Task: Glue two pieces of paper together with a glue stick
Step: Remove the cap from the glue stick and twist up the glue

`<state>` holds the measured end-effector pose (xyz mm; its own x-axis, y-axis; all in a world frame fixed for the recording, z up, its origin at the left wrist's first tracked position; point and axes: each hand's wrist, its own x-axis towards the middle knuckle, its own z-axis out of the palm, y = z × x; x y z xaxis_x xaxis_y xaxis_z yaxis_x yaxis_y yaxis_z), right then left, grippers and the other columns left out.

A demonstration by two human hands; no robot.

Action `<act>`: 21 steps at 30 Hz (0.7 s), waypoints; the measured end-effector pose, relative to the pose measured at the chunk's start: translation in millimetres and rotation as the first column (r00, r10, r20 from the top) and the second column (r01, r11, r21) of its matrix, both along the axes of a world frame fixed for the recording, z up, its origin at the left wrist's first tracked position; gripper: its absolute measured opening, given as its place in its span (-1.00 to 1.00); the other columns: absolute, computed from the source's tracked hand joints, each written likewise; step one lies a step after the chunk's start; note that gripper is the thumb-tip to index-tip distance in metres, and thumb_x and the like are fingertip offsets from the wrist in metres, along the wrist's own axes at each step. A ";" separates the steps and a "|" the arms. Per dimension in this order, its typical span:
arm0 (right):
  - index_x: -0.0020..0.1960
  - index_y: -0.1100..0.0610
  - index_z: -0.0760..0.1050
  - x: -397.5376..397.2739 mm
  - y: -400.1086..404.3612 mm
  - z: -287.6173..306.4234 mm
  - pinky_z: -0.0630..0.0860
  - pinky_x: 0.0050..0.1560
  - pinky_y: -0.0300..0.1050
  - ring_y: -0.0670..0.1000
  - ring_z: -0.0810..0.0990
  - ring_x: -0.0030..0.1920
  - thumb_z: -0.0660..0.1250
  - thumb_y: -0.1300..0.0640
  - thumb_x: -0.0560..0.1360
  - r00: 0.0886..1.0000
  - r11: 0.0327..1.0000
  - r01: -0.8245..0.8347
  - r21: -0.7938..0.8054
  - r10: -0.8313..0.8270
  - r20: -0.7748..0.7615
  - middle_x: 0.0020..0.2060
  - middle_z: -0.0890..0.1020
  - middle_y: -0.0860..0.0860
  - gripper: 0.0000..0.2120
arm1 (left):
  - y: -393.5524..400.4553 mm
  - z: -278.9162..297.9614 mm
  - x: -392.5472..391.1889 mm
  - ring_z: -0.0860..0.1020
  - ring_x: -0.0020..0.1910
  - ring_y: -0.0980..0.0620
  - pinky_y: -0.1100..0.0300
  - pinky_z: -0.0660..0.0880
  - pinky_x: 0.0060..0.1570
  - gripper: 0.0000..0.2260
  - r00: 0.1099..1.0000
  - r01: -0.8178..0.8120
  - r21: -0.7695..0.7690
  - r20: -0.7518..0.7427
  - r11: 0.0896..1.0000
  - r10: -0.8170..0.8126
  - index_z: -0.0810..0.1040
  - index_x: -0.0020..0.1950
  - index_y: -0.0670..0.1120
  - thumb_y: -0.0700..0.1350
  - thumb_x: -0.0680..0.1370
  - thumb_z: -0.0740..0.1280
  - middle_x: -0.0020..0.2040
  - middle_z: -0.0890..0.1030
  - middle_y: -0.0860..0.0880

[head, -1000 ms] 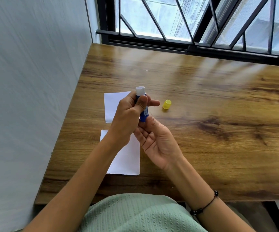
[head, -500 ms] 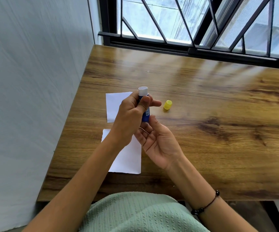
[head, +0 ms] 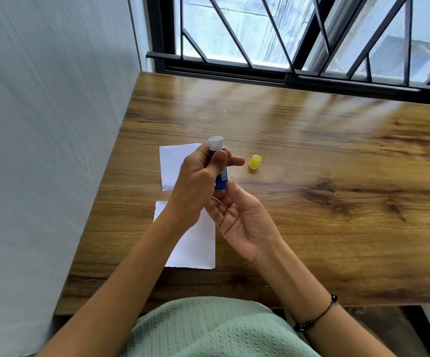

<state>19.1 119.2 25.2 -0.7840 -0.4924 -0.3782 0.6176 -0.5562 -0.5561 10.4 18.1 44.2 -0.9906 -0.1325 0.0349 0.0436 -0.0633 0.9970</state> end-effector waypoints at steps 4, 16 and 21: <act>0.06 0.24 0.48 -2.0 0.2 -2.0 0.62 -0.27 -0.22 0.00 0.68 -0.29 0.29 0.20 0.35 1.000 1.000 0.026 -0.007 -0.026 -0.010 -0.31 0.68 0.11 -0.70 | 1.0 -0.2 0.2 0.61 -0.05 -0.01 0.11 0.53 0.02 -0.82 1.000 0.005 -0.001 -0.006 1.000 -0.005 0.44 -0.16 -0.04 -0.12 0.60 0.11 -0.10 0.66 0.03; 0.09 0.21 0.47 -2.1 -0.3 -2.2 0.63 -0.18 -0.18 0.02 0.66 -0.26 0.28 0.13 0.38 1.000 1.000 -0.010 0.019 0.010 -0.020 -0.26 0.67 0.12 -0.70 | -0.9 1.1 1.5 0.60 -0.12 0.00 0.12 0.54 -0.12 -0.82 1.000 -0.009 -0.002 -0.001 1.000 0.009 0.43 -0.15 -0.04 -0.11 0.60 0.11 -0.08 0.66 0.02; 0.03 0.23 0.50 -2.5 -0.4 -4.5 0.64 -0.21 -0.18 0.01 0.68 -0.28 0.19 0.13 0.51 1.000 1.000 0.023 0.010 -0.023 -0.009 -0.30 0.67 0.12 -0.78 | 0.6 2.2 1.8 0.61 -0.08 0.06 0.06 0.53 0.05 -0.83 1.000 -0.007 -0.032 -0.014 0.999 0.007 0.45 -0.14 -0.04 -0.14 0.60 0.11 -0.11 0.65 0.06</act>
<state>16.7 118.8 20.7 -0.7982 -0.4707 -0.3760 0.5999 -0.5644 -0.5670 12.2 18.7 46.3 -0.9890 -0.1381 0.0528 0.0576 -0.0308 0.9979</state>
